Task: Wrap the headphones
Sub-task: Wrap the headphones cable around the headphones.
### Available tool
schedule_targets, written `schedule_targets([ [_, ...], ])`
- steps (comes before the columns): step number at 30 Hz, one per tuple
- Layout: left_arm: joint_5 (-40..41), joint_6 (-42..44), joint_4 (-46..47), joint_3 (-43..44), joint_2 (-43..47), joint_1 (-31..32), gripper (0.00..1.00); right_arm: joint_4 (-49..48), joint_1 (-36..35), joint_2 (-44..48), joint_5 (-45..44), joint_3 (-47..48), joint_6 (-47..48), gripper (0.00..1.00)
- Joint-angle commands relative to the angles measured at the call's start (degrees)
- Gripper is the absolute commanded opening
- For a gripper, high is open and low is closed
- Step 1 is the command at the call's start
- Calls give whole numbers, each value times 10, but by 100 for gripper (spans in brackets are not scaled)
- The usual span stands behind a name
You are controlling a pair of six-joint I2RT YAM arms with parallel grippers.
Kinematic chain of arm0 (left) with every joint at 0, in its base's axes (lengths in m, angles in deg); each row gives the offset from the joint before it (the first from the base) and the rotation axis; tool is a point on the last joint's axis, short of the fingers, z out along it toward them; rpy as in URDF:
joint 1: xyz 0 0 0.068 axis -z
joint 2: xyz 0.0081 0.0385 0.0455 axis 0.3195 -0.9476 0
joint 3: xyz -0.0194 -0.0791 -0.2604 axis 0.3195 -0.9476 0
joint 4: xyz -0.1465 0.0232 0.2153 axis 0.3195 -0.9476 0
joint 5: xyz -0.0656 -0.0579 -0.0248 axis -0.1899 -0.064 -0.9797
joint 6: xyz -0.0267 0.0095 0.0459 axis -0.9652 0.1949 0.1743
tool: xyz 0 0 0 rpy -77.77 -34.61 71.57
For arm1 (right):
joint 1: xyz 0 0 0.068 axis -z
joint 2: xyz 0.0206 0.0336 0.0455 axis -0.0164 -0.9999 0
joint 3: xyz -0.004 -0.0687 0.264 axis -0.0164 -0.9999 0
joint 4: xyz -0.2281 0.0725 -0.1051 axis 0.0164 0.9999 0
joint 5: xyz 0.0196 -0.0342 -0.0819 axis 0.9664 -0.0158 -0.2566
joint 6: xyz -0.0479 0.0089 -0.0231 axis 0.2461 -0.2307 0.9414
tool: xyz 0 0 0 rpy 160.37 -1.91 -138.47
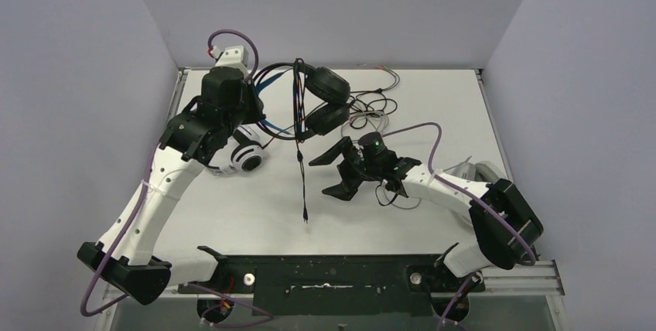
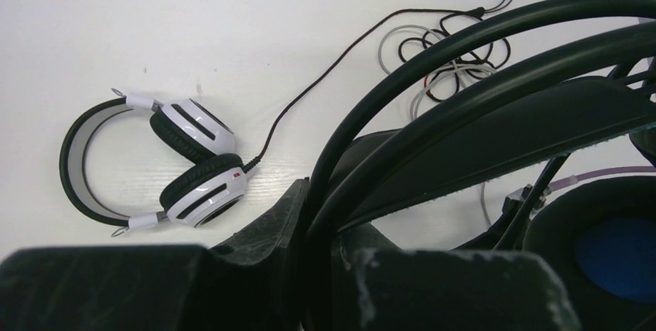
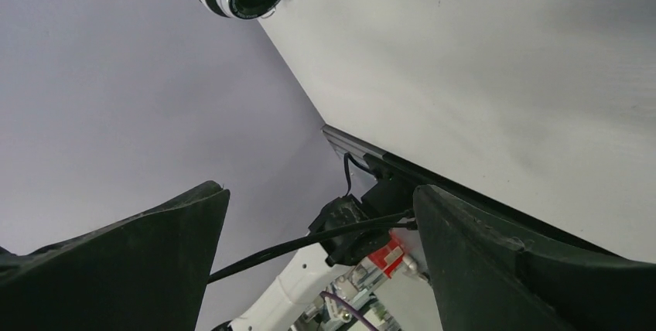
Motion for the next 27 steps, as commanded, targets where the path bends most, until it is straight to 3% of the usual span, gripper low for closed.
schedule_targets([
  [1, -14, -16, 103, 2, 15, -7, 0, -77, -28, -14, 11, -4, -79, 95],
  [8, -26, -24, 121, -21, 17, -10, 0, -119, -45, -50, 15, -7, -108, 93],
  [13, -39, -31, 114, -14, 17, -20, 0, -58, -32, -51, 3, 7, 17, 93],
  [17, -56, -49, 94, 2, 17, -30, 0, -55, -25, -22, -49, -3, 174, 95],
  [20, -72, -64, 75, 17, 17, -38, 0, -147, -31, 29, -93, -41, 317, 96],
  [23, -88, -75, 56, 34, 17, -45, 0, -292, -75, 124, -187, -143, 506, 95],
  [25, -95, -80, 45, 44, 17, -47, 0, -414, -85, 157, -210, -203, 581, 94],
  [27, -103, -82, 37, 53, 17, -50, 0, -462, -84, 170, -208, -227, 638, 92],
])
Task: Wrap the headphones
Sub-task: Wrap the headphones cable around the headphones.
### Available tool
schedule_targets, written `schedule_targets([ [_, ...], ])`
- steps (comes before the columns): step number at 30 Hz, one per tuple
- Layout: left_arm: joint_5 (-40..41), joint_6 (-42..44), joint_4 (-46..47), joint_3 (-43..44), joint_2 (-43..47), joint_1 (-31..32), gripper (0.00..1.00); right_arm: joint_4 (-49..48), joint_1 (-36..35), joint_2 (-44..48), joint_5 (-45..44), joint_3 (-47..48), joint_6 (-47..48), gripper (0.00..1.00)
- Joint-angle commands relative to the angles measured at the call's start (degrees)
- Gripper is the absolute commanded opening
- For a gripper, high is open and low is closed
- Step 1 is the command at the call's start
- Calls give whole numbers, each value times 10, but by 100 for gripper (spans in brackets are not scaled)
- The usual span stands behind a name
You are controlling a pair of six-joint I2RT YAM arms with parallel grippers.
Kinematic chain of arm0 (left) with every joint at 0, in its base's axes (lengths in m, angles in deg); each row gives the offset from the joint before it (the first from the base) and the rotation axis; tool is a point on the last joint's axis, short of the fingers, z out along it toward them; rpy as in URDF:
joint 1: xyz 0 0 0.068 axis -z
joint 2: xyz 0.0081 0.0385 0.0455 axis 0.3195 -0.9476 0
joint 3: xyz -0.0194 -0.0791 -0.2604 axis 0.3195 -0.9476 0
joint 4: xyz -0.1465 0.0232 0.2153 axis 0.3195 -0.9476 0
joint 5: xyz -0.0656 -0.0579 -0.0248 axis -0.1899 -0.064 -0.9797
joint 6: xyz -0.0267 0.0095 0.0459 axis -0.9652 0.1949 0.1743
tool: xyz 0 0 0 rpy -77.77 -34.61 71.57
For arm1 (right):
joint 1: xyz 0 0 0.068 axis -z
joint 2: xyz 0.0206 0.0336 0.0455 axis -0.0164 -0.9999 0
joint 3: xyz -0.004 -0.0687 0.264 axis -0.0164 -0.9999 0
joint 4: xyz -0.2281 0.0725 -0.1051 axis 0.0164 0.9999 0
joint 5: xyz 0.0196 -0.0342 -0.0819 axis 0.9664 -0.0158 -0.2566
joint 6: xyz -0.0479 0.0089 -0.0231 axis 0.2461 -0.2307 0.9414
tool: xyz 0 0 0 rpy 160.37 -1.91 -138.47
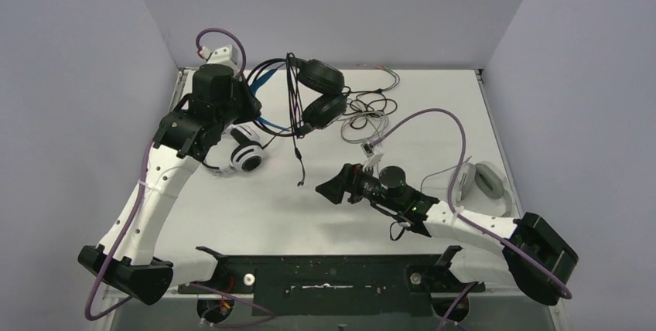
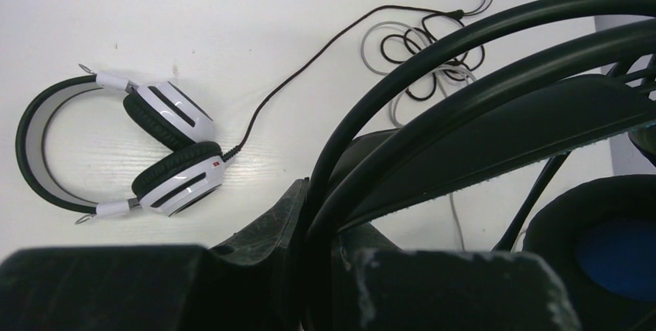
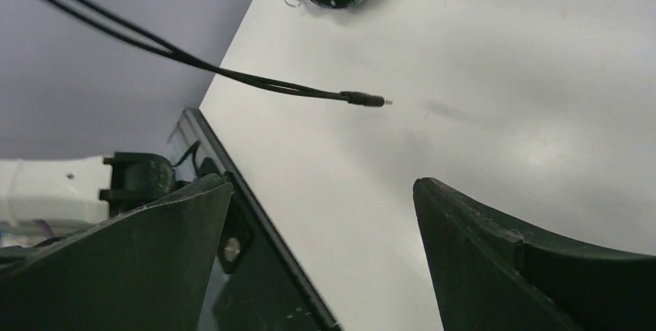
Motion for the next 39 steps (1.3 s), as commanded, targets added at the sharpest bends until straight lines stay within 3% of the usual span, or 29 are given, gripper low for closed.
schedule_targets([
  [1, -51, -40, 34, 64, 17, -7, 0, -228, -16, 39, -65, -47, 248, 92],
  [6, -66, -51, 28, 67, 19, -10, 0, -337, -34, -13, -3, -38, 325, 85],
  [18, -85, -60, 14, 81, 22, -17, 0, -481, -102, -167, -57, 16, 401, 83],
  [25, -101, -65, 9, 88, 25, -19, 0, -592, -119, -252, -85, 27, 422, 76],
  [34, -121, -71, -7, 95, 37, -26, 0, -624, -119, -305, -126, 33, 434, 47],
  [37, -128, -75, -5, 92, 43, -27, 0, -624, -119, -314, -119, 47, 438, 46],
  [39, -131, -76, -6, 93, 43, -28, 0, -624, -119, -318, -118, 54, 438, 51],
])
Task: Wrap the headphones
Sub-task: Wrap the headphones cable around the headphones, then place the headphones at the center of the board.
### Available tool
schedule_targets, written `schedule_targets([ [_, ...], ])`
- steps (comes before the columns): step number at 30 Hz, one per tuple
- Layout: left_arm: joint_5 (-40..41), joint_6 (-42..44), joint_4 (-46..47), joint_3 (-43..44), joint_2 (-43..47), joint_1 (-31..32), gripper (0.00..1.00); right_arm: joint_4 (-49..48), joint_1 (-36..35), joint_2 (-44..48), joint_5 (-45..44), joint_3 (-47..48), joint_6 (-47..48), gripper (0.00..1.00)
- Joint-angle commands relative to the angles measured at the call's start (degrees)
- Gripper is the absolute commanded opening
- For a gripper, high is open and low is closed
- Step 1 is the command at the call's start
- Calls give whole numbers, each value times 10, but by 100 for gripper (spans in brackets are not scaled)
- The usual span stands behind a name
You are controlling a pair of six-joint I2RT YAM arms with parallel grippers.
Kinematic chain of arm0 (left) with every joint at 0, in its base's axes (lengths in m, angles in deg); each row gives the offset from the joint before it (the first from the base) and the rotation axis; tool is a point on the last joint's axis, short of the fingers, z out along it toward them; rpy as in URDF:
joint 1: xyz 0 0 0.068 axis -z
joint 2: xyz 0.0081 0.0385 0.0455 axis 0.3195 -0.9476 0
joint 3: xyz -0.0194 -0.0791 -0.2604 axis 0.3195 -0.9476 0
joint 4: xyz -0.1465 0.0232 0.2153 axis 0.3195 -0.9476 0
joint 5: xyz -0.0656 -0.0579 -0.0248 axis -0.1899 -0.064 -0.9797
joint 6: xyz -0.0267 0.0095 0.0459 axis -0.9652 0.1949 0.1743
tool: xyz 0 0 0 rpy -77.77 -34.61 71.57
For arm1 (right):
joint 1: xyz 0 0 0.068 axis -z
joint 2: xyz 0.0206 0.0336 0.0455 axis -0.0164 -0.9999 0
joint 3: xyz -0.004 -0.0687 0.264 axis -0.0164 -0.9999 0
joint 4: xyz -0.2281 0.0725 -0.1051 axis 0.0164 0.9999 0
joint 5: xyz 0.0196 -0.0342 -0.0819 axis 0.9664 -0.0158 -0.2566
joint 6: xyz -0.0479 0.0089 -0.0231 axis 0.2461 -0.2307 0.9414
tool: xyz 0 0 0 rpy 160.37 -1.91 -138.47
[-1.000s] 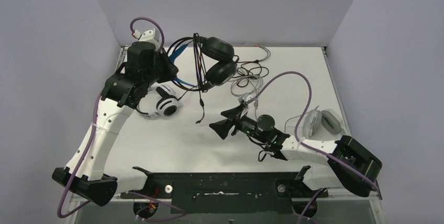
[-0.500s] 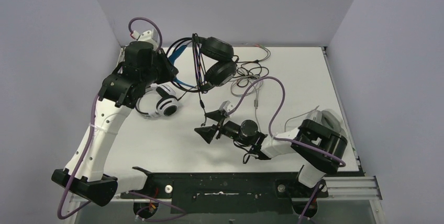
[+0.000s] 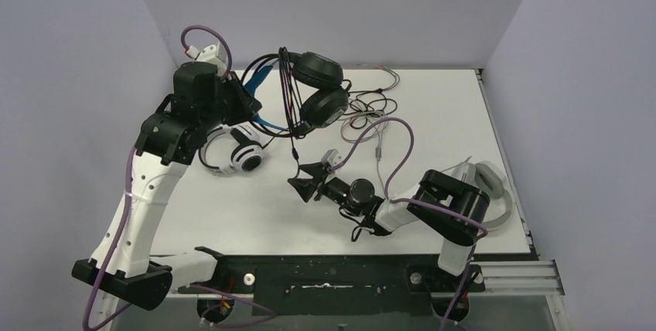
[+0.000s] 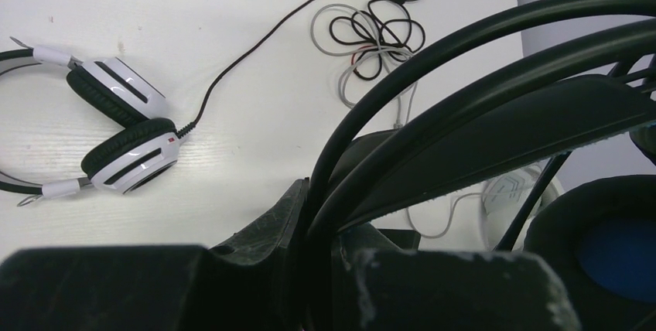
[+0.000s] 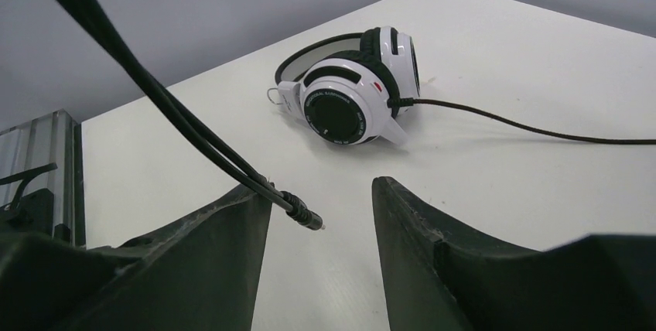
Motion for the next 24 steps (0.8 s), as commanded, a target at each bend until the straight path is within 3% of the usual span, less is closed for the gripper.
schedule_targets([
  [1, -41, -29, 50, 40, 27, -6, 0, -75, -3, -4, -17, 31, 25, 52],
  [13, -59, -30, 46, 47, 32, -12, 0, -74, -3, -17, 4, 44, 27, 49],
  [17, -76, -25, 47, 47, 34, -20, 0, -73, 6, -6, 11, 23, 21, 30],
  [20, -115, -9, 50, 44, 38, -39, 0, -40, 40, 20, 57, -12, -9, 3],
  [24, -245, 42, 107, 11, 53, -67, 0, -6, 134, 72, 165, -61, -142, 0],
])
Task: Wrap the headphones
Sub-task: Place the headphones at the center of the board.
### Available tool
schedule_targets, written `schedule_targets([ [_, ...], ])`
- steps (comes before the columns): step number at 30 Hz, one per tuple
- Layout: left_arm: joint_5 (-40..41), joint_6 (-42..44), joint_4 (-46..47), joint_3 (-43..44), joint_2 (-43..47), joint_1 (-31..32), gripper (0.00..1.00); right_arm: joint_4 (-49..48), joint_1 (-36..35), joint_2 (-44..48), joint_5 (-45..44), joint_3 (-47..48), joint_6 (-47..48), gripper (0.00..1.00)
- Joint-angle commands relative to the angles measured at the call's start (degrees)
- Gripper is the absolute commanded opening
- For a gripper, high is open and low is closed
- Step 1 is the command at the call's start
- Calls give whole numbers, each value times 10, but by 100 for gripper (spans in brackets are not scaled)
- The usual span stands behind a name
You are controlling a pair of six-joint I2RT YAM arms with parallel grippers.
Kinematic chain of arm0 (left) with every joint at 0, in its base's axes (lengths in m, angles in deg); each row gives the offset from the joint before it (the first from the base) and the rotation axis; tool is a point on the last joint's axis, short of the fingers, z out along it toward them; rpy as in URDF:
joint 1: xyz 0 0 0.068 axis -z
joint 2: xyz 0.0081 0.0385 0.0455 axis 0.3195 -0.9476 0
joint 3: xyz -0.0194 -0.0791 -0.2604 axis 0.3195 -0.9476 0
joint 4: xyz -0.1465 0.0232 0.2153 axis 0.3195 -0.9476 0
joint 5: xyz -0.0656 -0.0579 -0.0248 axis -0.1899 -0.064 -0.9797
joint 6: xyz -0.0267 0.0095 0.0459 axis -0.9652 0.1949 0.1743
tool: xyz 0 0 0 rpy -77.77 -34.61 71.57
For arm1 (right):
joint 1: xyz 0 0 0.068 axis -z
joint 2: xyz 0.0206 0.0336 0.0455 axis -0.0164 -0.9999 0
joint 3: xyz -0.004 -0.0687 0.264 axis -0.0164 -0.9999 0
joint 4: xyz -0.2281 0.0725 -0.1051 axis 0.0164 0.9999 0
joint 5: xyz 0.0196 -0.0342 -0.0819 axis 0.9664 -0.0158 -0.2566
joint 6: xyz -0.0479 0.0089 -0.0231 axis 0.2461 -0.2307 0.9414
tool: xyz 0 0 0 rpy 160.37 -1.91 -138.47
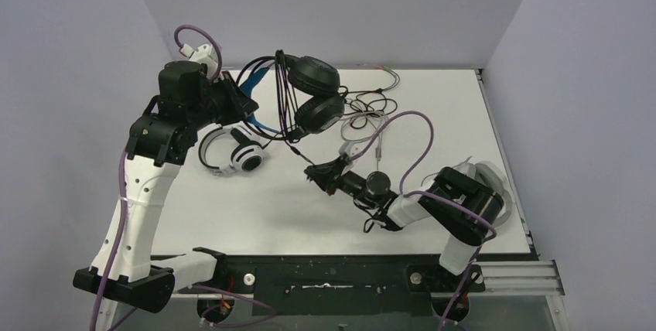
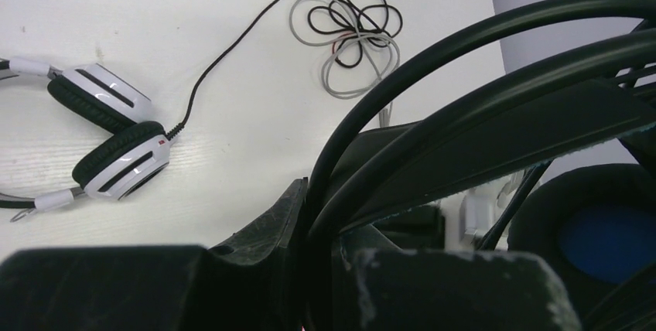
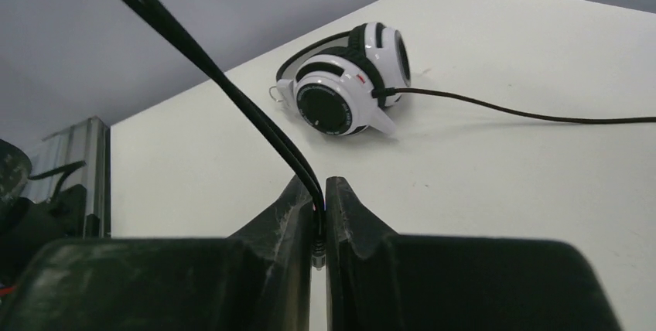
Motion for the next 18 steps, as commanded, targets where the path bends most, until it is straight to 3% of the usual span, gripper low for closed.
schedule_targets([
  [1, -202, 41, 127, -3, 42, -27, 0, 25, 109, 73, 134, -43, -138, 0],
  [5, -333, 93, 156, -37, 46, -27, 0, 193, 185, 141, 261, -10, -198, 0],
  [8, -369, 168, 125, -56, 51, -21, 0, 376, 208, 200, 317, 40, -131, 0],
  [10, -287, 262, 56, -56, 56, 17, 0, 542, 218, 233, 340, 81, -43, 0],
  [13, -114, 407, -22, -78, 66, 123, 0, 758, 234, 244, 348, 147, 60, 0],
  [15, -18, 454, -44, -108, 67, 173, 0, 784, 235, 220, 364, 166, 29, 0],
  [18, 45, 484, -55, -161, 62, 200, 0, 891, 236, 156, 401, 216, 6, 0],
])
